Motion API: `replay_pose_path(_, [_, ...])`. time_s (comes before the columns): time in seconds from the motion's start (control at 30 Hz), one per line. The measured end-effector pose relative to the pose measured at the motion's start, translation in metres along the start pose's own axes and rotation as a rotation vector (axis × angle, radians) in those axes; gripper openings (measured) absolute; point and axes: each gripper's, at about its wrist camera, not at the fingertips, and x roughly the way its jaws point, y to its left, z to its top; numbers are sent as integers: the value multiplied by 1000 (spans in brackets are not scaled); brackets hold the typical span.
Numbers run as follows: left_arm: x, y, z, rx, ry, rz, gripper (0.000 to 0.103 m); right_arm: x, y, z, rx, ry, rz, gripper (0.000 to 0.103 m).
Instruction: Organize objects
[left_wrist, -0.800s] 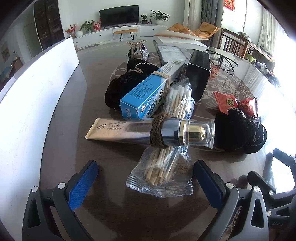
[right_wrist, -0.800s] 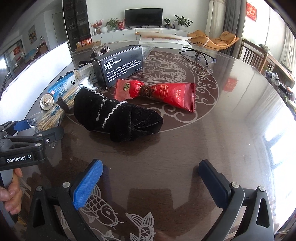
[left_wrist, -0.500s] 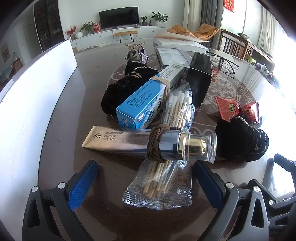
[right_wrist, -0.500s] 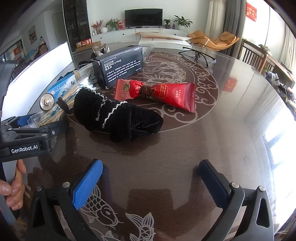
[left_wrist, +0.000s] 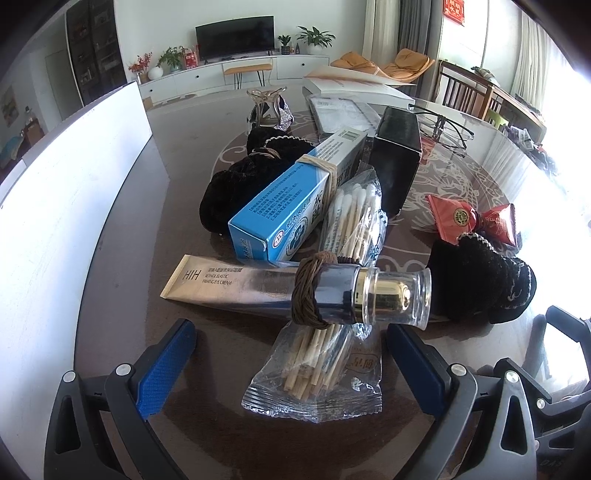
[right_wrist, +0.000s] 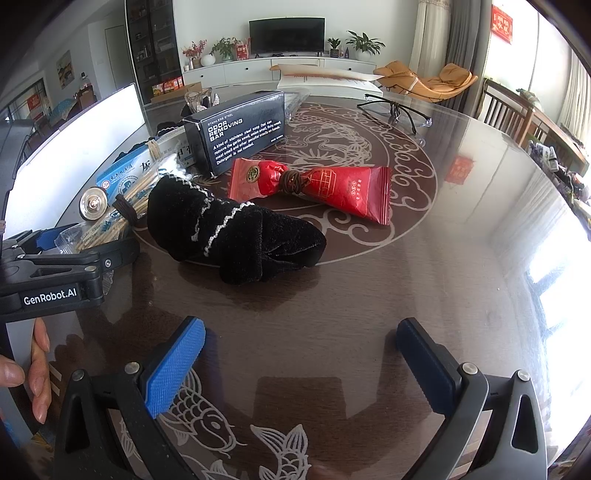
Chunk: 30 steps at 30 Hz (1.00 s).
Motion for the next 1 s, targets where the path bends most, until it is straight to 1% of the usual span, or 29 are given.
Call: replay_pose_path(1.0, [0, -1, 1, 0, -7, -1, 103, 0, 0, -1, 2, -2, 2, 103])
